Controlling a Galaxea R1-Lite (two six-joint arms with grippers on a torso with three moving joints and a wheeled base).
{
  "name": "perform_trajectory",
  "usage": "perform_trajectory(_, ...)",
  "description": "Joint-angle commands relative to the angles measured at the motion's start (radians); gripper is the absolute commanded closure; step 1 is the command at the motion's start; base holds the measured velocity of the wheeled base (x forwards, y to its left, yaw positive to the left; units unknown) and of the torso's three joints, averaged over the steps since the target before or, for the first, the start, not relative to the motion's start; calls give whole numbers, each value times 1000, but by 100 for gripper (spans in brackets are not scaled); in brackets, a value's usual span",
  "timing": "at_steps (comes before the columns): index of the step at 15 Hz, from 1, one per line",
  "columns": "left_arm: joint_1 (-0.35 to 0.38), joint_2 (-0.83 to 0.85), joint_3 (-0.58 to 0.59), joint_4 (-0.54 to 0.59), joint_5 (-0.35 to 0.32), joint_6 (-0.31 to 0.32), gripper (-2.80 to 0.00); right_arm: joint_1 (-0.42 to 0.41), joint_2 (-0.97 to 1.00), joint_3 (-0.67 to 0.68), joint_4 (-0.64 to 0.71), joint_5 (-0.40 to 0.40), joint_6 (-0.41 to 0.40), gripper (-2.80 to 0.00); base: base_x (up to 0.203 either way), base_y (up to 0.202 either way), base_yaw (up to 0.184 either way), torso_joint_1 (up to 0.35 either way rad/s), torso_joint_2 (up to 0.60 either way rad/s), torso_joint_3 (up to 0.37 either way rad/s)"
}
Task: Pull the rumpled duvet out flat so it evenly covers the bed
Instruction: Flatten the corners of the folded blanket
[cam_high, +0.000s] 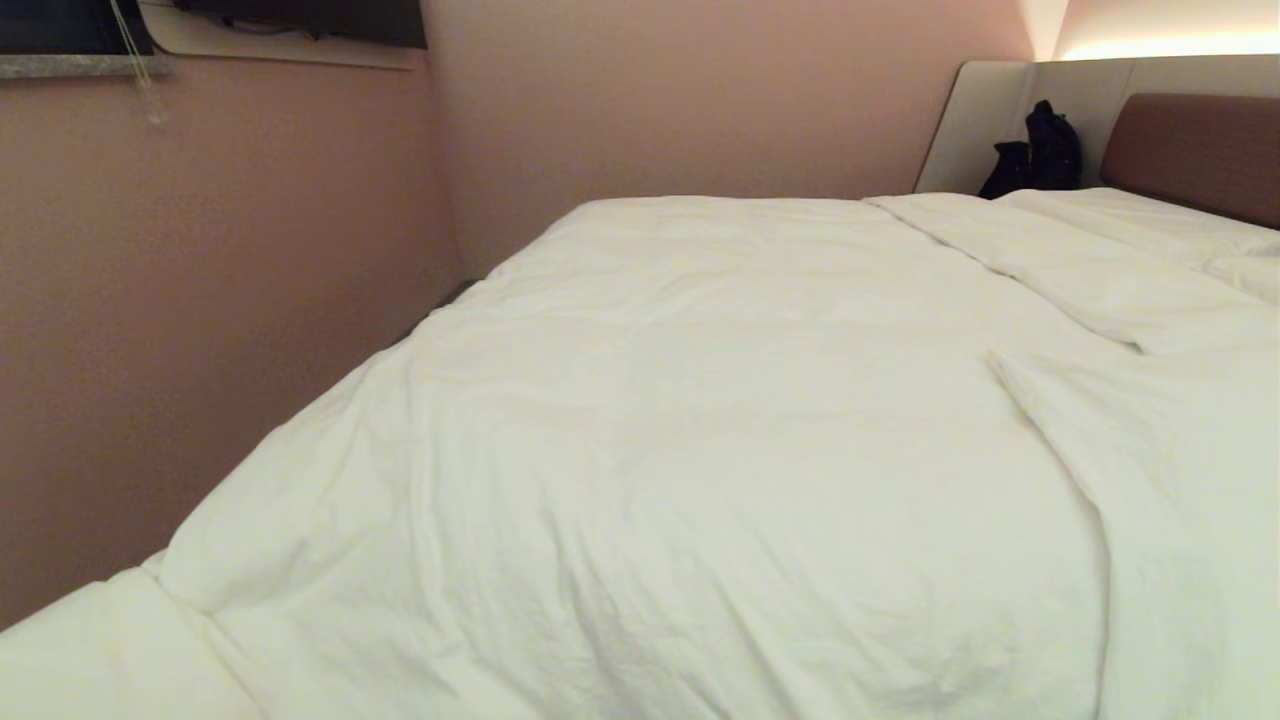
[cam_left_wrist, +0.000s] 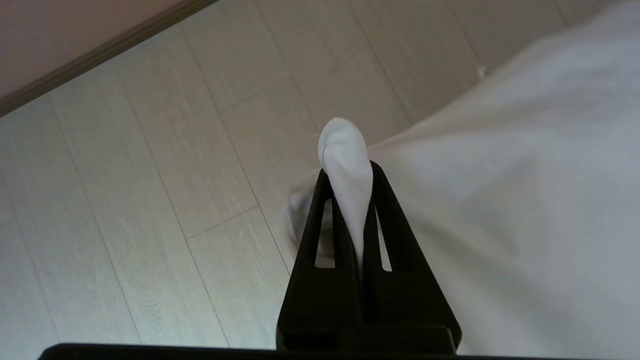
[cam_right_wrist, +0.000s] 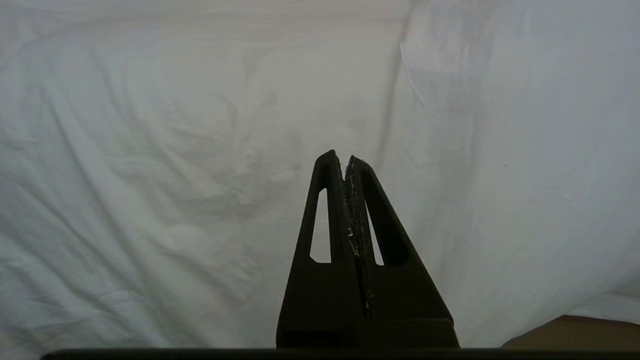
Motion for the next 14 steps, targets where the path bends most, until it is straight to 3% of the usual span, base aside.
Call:
perform_trajectory(1, 52, 88, 2, -52, -4, 0, 0, 0, 1, 0, 0, 1, 0, 0, 0, 0, 0, 0, 0, 0)
perform_trajectory(6, 90, 141, -10, -101, -45, -13, 0, 0, 1, 0, 0, 1, 0, 0, 0, 0, 0, 0, 0, 0)
perform_trajectory(12, 109, 306, -57, -115, -15, -25, 0, 0, 1, 0, 0, 1, 0, 0, 0, 0, 0, 0, 0, 0)
perform_trajectory(14, 129, 366, -53, -195, -1, -22, 0, 0, 1, 0, 0, 1, 0, 0, 0, 0, 0, 0, 0, 0)
